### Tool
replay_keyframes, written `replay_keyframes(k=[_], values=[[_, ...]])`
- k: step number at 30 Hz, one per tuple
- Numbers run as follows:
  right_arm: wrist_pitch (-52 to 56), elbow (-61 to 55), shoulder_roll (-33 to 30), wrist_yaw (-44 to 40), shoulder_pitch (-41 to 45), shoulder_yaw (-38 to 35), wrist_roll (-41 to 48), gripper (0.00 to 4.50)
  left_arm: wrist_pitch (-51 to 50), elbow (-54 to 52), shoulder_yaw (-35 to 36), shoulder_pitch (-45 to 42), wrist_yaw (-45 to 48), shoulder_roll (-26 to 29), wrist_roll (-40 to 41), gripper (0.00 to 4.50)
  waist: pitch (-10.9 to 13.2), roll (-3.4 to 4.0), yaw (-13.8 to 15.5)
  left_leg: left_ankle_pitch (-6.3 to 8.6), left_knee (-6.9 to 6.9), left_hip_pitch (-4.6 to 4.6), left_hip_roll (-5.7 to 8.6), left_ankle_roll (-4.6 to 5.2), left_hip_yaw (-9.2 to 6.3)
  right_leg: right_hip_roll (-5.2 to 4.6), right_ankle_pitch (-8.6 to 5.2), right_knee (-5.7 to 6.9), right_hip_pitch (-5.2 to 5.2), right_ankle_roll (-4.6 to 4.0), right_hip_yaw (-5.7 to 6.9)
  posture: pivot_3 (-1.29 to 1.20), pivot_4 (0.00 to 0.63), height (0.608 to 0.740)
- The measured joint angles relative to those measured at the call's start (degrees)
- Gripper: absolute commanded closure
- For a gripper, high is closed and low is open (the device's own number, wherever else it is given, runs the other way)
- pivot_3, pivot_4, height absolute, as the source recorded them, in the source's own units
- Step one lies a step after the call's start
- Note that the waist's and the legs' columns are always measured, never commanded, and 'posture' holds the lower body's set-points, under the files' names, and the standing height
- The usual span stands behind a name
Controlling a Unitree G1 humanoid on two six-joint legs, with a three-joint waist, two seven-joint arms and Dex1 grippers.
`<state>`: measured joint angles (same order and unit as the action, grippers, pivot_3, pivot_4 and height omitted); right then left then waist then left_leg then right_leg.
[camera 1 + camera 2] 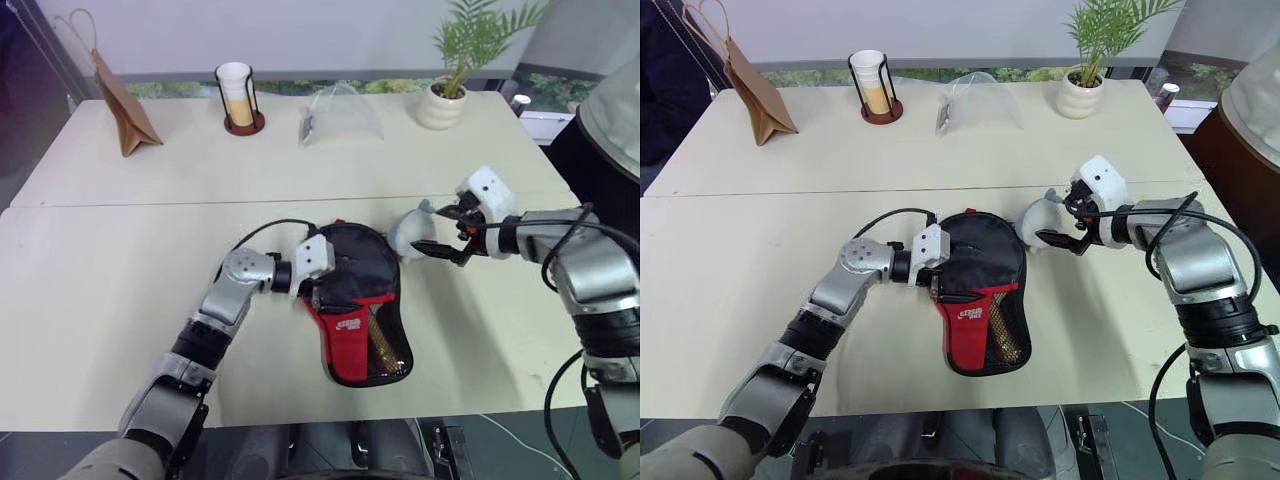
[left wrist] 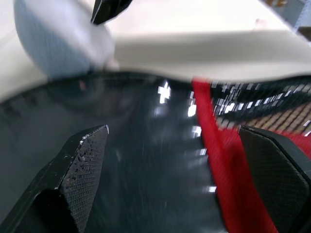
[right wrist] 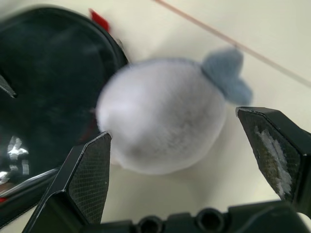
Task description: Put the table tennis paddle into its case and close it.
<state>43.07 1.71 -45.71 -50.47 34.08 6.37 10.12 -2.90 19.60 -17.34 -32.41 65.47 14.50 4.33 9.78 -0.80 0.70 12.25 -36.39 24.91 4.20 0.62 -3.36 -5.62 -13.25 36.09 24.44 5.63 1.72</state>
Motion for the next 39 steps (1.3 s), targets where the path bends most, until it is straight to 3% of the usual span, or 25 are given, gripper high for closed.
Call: replay_keyframes(k=[12,26,35,37,39], values=[[-1.1,7.7,3.9,-0.5,4.0,1.3,-0.4,0.0,6.0,5.3,-1.1,-1.7,-3.9,-2.0,-1.4,0.09,0.0,0.04,0.1,0.08,-0.46,-0.01,0.0,0.12,-0.03,0.02,0.01,0.04,-0.24,-0.01,0.01,0.0,0.15,0.734],[-2.4,12.2,5.1,-0.5,5.6,1.9,-1.9,0.0,1.9,6.4,0.1,-3.5,-5.5,-3.3,0.8,0.09,0.0,0.06,0.0,0.12,-0.64,-0.01,0.01,0.17,-0.02,0.03,0.03,0.06,-0.3,0.03,0.02,0.0,0.15,0.734],[-2.9,13.2,5.2,-0.4,5.6,1.9,-2.1,0.0,5.1,12.6,0.8,-6.4,-9.2,-4.5,-1.4,0.09,0.0,0.06,0.1,0.14,-0.65,-0.01,0.04,0.19,0.0,0.04,0.04,0.06,-0.33,0.05,0.03,0.0,0.15,0.734],[-3.1,13.6,5.3,-0.4,5.6,1.9,-2.1,0.54,5.5,13.0,0.5,-6.4,-9.1,-4.7,-1.4,0.0,0.0,0.07,0.1,0.14,-0.65,-0.01,0.04,0.19,0.0,0.04,0.04,0.06,-0.33,0.05,0.03,0.0,0.15,0.734],[-3.5,14.3,5.3,-0.4,5.7,1.9,-2.1,1.38,5.6,13.2,0.4,-6.4,-9.0,-4.7,-1.4,0.0,0.0,0.07,0.1,0.14,-0.65,-0.01,0.04,0.19,-0.01,0.04,0.04,0.06,-0.34,0.05,0.03,0.0,0.15,0.734]])
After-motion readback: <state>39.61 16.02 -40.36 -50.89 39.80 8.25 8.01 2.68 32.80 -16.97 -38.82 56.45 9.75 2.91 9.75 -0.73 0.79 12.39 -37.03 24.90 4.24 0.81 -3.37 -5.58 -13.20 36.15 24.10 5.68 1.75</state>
